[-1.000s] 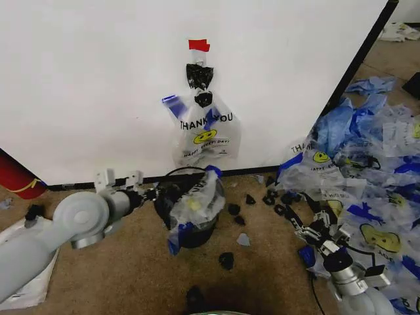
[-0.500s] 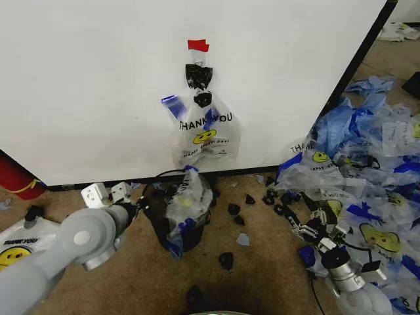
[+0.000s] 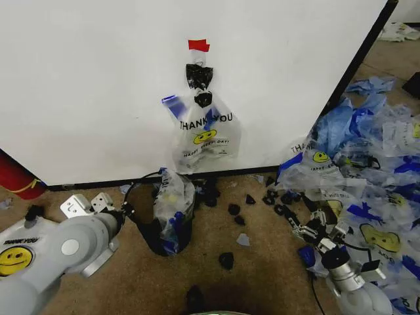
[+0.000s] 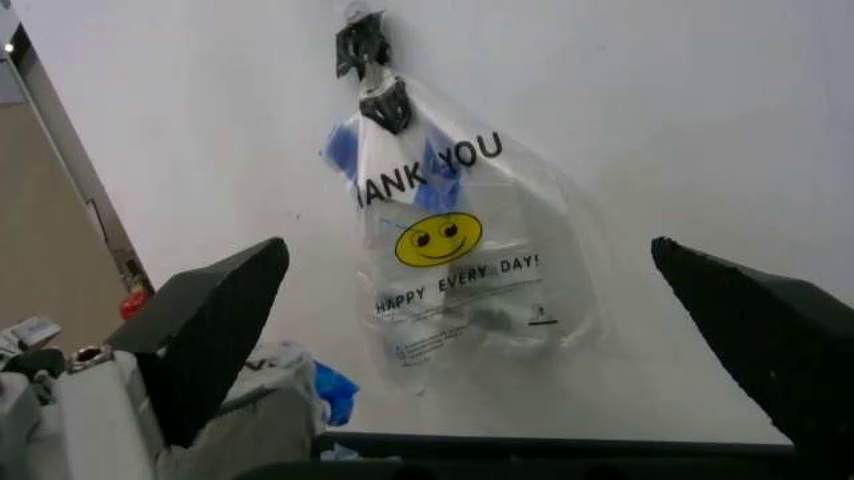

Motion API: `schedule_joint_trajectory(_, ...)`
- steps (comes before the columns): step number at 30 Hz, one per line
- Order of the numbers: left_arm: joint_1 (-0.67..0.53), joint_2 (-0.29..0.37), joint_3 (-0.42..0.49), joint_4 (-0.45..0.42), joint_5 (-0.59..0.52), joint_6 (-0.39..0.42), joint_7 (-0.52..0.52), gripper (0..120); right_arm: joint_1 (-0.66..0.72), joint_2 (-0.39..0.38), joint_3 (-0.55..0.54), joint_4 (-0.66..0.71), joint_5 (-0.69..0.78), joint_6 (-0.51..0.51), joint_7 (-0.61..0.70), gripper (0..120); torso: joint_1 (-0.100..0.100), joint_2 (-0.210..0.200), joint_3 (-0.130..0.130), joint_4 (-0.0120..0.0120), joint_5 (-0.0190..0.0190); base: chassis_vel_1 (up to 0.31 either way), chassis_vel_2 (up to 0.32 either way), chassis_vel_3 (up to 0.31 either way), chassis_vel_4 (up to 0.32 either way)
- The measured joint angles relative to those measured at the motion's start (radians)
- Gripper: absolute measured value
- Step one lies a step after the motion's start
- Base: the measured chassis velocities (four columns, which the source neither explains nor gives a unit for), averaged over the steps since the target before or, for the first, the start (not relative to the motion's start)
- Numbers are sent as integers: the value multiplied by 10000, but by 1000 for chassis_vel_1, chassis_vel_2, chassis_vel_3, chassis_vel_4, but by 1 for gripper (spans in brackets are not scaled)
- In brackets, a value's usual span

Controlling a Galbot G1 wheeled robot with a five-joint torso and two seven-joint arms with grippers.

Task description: Pick up the garbage bag from the wall and place it over the trash bin.

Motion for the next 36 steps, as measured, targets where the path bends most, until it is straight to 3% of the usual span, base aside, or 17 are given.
schedule_joint_trajectory(8,725,-350,-405,-221,150,-71,198,3,17,-52,6,-12,0,-48,-11,100,0,0,0,-1,1,0,0,0,0)
schedule_joint_trajectory(31,1068,-1294,55,-236,842,-363,483,3,12,23,-4,-91,-188,-83,-32,100,0,0,1,-1,0,0,0,0,0)
schedule_joint_trajectory(36,1176,-1574,-11,-237,818,-253,536,18,-18,29,35,-100,-193,-81,-107,100,0,0,1,0,0,0,0,0,0)
